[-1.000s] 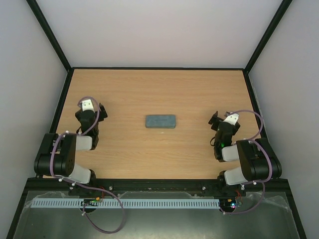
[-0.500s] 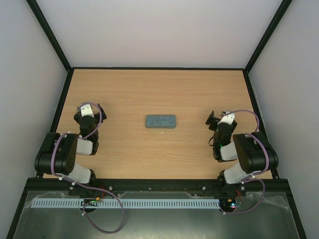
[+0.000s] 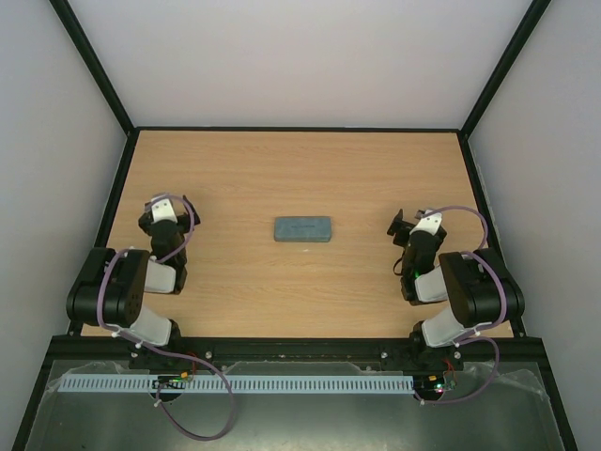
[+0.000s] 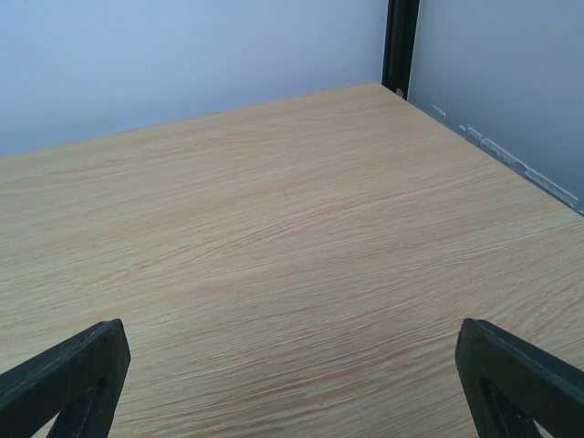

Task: Organize the sunglasses
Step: Reset both arms

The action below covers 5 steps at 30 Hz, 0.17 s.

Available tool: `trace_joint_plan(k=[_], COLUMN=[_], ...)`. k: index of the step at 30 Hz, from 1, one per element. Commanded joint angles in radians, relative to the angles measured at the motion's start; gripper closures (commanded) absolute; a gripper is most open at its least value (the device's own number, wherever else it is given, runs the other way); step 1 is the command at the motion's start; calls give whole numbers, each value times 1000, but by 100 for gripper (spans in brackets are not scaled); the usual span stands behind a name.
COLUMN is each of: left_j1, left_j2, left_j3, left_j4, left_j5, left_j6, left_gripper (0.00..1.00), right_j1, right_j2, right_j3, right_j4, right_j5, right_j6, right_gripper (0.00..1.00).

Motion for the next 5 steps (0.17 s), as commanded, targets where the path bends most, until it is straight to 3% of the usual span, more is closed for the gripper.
trace_joint_plan(k=[1,5], left_j1=[-6,-6], left_j2=[1,1], left_j3=[-10,-10], left_j4=[64,63], left_j5=[-11,-10], left_j6=[12,12], left_gripper=[0,1], right_j1=[4,4], right_j2=[6,2], right_j3=[26,23], right_j4=[5,6], right_j5=[22,22], right_j6=[-10,-10], right_gripper=[2,1])
